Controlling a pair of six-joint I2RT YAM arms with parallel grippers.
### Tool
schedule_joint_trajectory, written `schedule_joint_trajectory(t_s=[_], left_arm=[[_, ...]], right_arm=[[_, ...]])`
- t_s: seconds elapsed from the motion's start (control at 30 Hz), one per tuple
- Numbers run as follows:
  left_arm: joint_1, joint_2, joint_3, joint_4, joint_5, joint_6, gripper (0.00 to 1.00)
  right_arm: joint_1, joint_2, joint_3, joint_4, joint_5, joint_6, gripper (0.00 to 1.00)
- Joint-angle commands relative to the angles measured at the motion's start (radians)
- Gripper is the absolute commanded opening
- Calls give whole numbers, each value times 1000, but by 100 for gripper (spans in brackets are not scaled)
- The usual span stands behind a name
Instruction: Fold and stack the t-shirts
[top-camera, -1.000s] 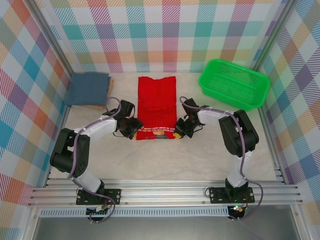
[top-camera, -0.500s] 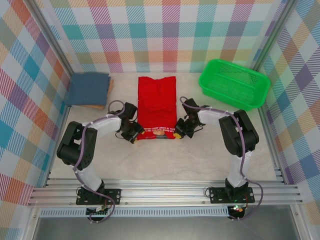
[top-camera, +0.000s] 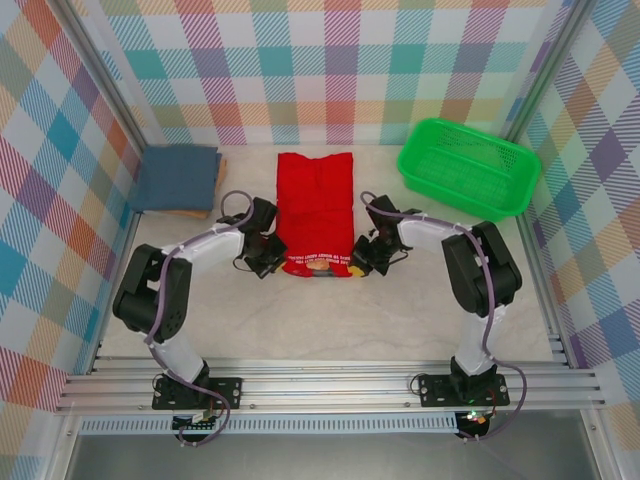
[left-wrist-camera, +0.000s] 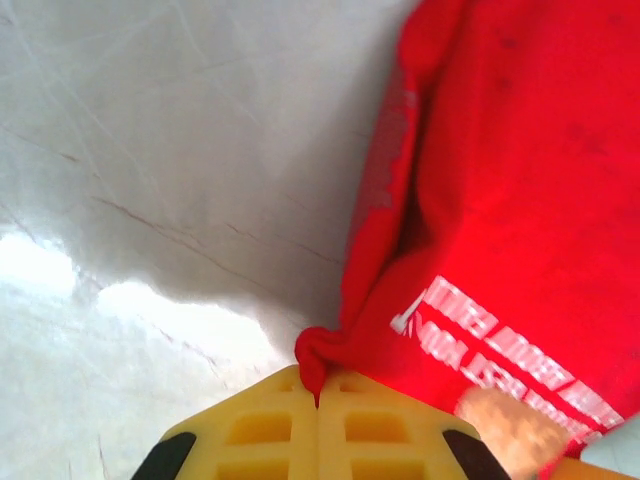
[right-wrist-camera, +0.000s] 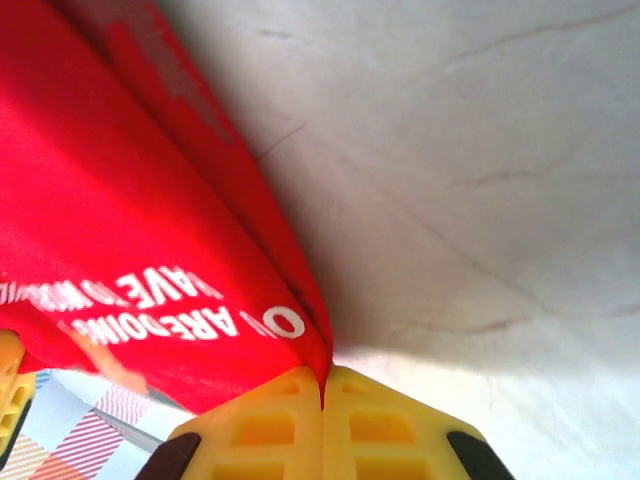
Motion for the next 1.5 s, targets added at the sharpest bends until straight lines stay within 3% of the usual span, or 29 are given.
schedule_joint_trajectory(t_s=[0.0,0.2,0.53,0.7,0.83,1.03,1.2,1.47], left_arm=[[-17,-150,-15,-54,-5,58,0],[-54,-323,-175,-106,99,59,0],[-248,-637,-320,-299,121,50,0],[-260,-832,-311,-368,118,-17,0],[-260,-897,-257,-364,78,-56,0],[-253,-830,-109,-340,-31,-51,0],[-208,-703,-64,-277,-22,-57,0],[-65,-509,57,-236,-5,32,0]], right_arm=[[9,-117,18,-76,-3,-72,0],[55,-239,-84,-132,-55,-90,0],[228,-524,-292,-245,-79,-33,0],[248,-669,-270,-350,-53,9,0],[247,-692,-183,-413,-35,18,0],[193,-633,-27,-470,14,10,0],[114,-541,69,-450,-2,-5,0],[25,-345,246,-444,-40,-39,0]])
